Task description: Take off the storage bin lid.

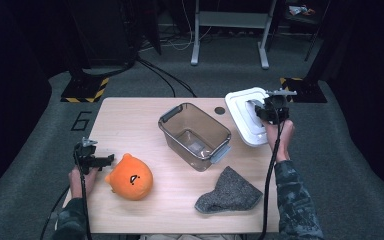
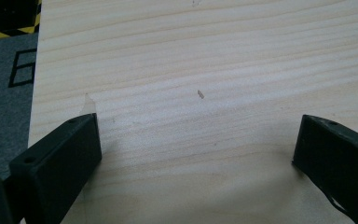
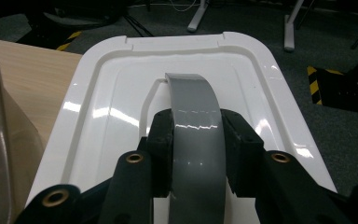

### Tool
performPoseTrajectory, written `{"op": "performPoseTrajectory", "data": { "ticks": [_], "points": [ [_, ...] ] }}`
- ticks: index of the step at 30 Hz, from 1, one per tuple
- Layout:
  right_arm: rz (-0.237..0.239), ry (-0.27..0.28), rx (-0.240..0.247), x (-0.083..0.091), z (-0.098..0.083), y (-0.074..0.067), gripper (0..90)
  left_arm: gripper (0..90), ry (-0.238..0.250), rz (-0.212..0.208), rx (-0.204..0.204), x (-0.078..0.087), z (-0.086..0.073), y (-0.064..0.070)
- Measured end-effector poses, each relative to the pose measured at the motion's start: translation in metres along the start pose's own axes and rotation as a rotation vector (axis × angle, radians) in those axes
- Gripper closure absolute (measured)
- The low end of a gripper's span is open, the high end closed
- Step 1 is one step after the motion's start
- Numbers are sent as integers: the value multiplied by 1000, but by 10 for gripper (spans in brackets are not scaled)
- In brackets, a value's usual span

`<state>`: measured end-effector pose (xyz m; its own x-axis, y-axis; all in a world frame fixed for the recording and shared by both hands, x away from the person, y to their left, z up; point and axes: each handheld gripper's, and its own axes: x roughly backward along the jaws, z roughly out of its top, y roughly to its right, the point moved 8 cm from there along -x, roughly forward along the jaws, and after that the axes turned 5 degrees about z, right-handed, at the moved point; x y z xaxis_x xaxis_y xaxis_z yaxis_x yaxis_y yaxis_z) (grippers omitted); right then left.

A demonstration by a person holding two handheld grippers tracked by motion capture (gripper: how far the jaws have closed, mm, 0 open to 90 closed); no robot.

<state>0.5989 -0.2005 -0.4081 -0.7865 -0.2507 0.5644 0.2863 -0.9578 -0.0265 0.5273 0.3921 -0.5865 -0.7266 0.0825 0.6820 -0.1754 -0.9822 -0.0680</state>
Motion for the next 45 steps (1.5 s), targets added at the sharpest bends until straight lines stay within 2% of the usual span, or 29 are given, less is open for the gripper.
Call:
{"op": "performPoseTrajectory", "data": {
  "ticks": [15,27,29,45],
  "points": [
    [-34,-48,-46,-27,-29,6,664,2,0,0,0,0,0,0],
    [-38,-96,-70,-60,-60,2,664,3,0,0,1,0,0,0],
    [-36,-101,-88,-64,-63,2,663,2,0,0,0,0,0,0],
    [-40,-155,-127,-86,-83,2,662,2,0,0,0,0,0,0]
  ]
}}
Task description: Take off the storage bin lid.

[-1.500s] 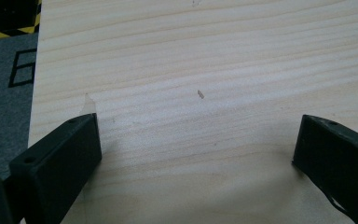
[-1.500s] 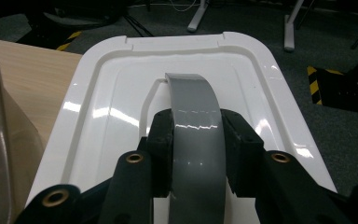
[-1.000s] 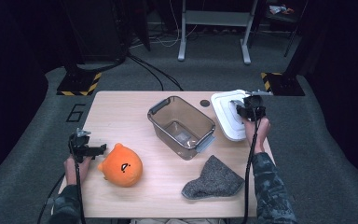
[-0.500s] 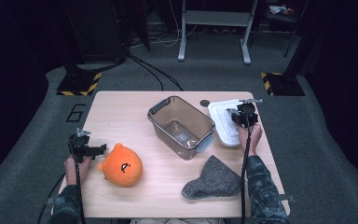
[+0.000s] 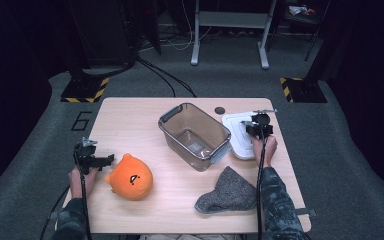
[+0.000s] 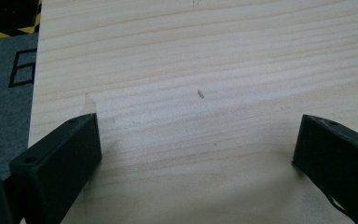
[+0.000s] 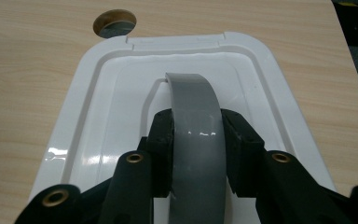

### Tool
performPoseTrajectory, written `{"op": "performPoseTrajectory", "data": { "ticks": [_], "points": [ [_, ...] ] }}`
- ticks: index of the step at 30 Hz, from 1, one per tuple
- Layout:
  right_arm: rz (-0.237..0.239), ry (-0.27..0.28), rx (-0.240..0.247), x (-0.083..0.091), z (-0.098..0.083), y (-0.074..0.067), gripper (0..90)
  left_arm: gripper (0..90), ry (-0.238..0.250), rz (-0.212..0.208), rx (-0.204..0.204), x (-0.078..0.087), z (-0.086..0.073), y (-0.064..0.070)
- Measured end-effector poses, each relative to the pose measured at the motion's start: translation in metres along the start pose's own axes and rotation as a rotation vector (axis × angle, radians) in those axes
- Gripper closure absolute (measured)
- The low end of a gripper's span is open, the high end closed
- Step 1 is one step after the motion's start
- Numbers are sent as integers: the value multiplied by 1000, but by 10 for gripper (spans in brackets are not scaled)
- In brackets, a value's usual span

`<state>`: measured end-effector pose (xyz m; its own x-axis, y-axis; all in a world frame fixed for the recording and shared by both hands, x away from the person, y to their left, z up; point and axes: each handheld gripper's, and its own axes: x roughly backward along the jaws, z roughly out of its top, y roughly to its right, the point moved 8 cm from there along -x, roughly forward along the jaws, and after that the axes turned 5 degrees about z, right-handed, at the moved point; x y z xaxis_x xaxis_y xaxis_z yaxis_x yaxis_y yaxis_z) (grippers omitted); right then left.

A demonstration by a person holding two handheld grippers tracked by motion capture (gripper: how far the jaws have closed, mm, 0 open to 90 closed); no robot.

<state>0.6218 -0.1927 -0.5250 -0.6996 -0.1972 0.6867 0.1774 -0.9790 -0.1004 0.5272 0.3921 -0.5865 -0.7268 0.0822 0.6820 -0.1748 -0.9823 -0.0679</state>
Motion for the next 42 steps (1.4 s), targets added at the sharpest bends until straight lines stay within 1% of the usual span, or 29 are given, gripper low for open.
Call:
{"op": "performPoseTrajectory", "data": {
  "ticks": [4,5,6,7,8,9,11,12,13,15,16,18,20,22,23,24,26,27,29,31,33,35,38,39,40,41,42],
  "points": [
    [0,-19,-16,-5,-3,1,661,2,0,0,0,0,0,0],
    [3,-15,-4,-7,-3,2,661,2,0,0,0,0,0,0],
    [4,-19,-6,-7,-4,2,661,2,0,0,0,0,0,0],
    [4,-20,4,-8,-4,3,660,2,0,0,0,0,0,0],
    [7,-24,4,-9,-4,2,658,2,0,0,0,0,0,0],
    [9,-37,-7,-9,-6,2,656,2,0,0,0,0,0,0],
    [20,-45,3,-9,-6,3,634,3,0,0,0,0,0,0],
    [25,-46,6,-8,-6,4,609,3,1,1,1,0,0,0],
    [27,-39,7,-7,-5,4,590,3,0,0,1,0,0,0],
    [36,-47,2,-1,-5,3,506,3,1,0,1,0,0,0],
    [44,-40,15,2,-4,3,480,3,1,0,2,0,0,0],
    [50,-33,27,9,-4,3,387,3,0,0,1,0,0,0],
    [64,-21,43,17,-4,2,328,3,0,0,-1,0,0,0],
    [90,-9,47,25,-6,0,295,3,1,-3,4,0,0,0],
    [89,-11,56,29,-8,-1,264,3,5,-2,8,0,1,1],
    [102,-3,72,32,-9,-1,249,3,5,-7,2,0,1,1],
    [117,0,75,40,-13,-2,214,3,1,-16,-6,0,0,2],
    [122,13,89,44,-15,-2,200,3,1,-17,-8,0,1,2],
    [124,15,103,51,-20,-2,172,3,1,-20,-9,0,1,3],
    [136,22,110,58,-26,-2,156,3,1,-20,-9,0,1,3],
    [146,29,134,66,-34,-4,142,2,-5,-20,-17,0,0,2],
    [148,28,148,71,-40,-3,131,3,0,-20,-11,0,0,3],
    [146,25,159,77,-49,0,101,3,2,-20,-9,0,1,3],
    [149,27,150,80,-52,0,95,2,1,-20,-9,0,1,3],
    [138,28,153,81,-55,1,85,3,0,-20,-9,0,1,3],
    [142,23,157,83,-59,1,71,2,-2,-20,-14,0,0,2],
    [144,24,154,84,-63,1,69,3,1,-20,-9,0,1,3]
  ]
}}
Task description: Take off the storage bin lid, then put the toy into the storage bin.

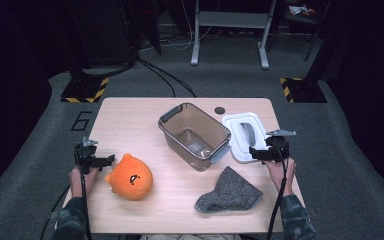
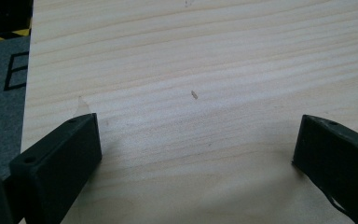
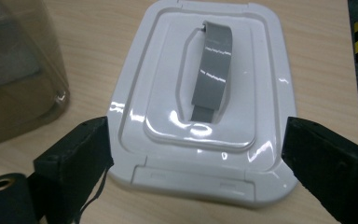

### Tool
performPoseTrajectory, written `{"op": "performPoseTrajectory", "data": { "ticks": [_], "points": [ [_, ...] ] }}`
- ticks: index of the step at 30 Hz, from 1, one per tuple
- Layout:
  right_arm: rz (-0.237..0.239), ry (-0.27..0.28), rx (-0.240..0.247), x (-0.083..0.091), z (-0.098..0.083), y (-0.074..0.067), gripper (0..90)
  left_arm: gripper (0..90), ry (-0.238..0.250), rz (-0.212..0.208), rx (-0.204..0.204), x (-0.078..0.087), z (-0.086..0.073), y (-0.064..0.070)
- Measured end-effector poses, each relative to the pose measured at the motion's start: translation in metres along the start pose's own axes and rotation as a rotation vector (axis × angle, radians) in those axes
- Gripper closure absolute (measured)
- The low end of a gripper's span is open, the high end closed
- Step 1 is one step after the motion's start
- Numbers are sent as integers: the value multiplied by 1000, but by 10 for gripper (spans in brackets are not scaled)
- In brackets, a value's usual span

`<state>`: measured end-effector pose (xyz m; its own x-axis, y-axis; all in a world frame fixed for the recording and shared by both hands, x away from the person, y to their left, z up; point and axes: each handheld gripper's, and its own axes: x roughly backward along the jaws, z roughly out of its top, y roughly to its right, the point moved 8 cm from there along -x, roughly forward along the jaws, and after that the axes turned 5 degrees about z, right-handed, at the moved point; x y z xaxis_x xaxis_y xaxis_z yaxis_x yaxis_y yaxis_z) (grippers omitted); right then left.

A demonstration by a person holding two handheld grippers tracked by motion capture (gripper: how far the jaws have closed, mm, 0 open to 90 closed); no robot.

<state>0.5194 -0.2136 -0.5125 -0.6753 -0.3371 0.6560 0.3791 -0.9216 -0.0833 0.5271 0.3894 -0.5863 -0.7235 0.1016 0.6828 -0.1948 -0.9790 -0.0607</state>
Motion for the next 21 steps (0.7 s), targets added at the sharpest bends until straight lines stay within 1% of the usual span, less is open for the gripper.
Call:
{"op": "performPoseTrajectory", "data": {
  "ticks": [3,4,5,6,7,8,9,11,12,14,16,18,21],
  "points": [
    [-16,3,4,4,-10,-1,53,2,0,0,0,0,0,0],
    [-11,-6,16,5,-15,-1,54,2,1,0,0,0,0,0],
    [-13,-2,10,5,-17,-2,54,3,0,0,0,0,0,0],
    [-13,-8,24,5,-22,-1,54,3,0,0,0,0,0,0],
    [-17,-8,27,5,-24,-1,53,2,0,0,0,0,0,0],
    [-22,-2,10,5,-27,-1,52,2,1,0,0,0,0,0],
    [-19,-7,18,6,-30,-1,48,2,0,0,0,0,0,0],
    [-20,-5,12,5,-34,-1,45,3,-5,0,-7,0,0,-1],
    [-26,-10,13,5,-37,-1,44,2,0,0,1,0,0,0],
    [-24,-13,14,5,-42,-1,38,3,0,-1,0,0,0,0],
    [-40,-20,19,4,-48,2,34,3,1,-2,-1,0,0,0],
    [-46,-22,8,3,-54,5,26,2,1,-3,-3,0,0,0],
    [-61,-37,16,1,-63,9,21,2,-4,-3,-10,0,0,-1]
  ]
}}
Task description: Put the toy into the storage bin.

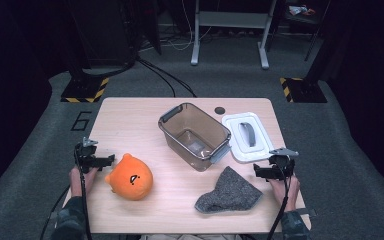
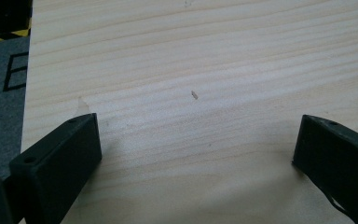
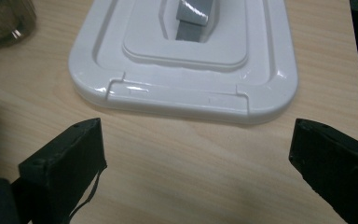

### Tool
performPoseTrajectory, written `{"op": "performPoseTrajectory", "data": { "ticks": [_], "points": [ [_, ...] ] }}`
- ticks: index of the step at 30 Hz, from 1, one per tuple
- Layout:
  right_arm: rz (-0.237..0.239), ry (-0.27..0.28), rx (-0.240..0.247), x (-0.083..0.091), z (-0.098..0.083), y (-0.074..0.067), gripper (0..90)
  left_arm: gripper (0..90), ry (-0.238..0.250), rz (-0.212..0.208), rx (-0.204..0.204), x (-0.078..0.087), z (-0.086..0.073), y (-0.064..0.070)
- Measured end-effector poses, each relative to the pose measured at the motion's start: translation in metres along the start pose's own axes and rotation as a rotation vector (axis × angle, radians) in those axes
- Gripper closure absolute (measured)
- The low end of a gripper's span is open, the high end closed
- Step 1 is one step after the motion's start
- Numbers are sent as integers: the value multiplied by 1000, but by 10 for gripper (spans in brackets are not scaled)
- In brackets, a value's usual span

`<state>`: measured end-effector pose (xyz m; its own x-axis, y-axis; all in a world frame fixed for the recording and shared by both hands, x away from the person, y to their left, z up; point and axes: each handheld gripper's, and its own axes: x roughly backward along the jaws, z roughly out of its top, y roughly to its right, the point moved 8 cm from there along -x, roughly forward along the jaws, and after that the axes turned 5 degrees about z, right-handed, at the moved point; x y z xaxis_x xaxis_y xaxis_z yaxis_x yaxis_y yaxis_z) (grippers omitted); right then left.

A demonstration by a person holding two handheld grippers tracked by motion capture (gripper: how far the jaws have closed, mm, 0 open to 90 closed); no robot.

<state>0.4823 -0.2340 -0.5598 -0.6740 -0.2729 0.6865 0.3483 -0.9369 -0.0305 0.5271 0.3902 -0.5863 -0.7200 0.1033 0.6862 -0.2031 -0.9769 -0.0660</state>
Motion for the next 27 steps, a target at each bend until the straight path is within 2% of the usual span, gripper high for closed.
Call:
{"op": "performPoseTrajectory", "data": {
  "ticks": [3,6,11,12,15,19,20,22,24,27],
  "points": [
    [-2,-2,-6,-1,-3,1,20,2,-6,-2,8,0,0,1],
    [-15,-18,17,-3,-11,1,18,1,2,9,15,-1,0,1],
    [-11,-24,2,-10,-19,-1,10,1,-4,22,17,0,0,0],
    [-8,-28,6,-11,-21,0,6,1,3,27,36,0,0,0],
    [15,-14,-20,-11,-23,1,4,1,-4,24,25,1,-1,-1],
    [27,-10,-23,-11,-24,3,0,1,-11,15,17,3,-3,-2],
    [30,-12,-22,-11,-24,3,0,1,-29,8,25,5,-3,-2],
    [39,-13,-17,-12,-23,3,0,0,-36,4,56,8,-4,-4],
    [41,-14,-17,-12,-23,3,0,0,-32,-16,99,13,-4,-5],
    [41,-14,-15,-12,-23,2,0,0,-24,-26,136,25,-4,-9]
  ]
}}
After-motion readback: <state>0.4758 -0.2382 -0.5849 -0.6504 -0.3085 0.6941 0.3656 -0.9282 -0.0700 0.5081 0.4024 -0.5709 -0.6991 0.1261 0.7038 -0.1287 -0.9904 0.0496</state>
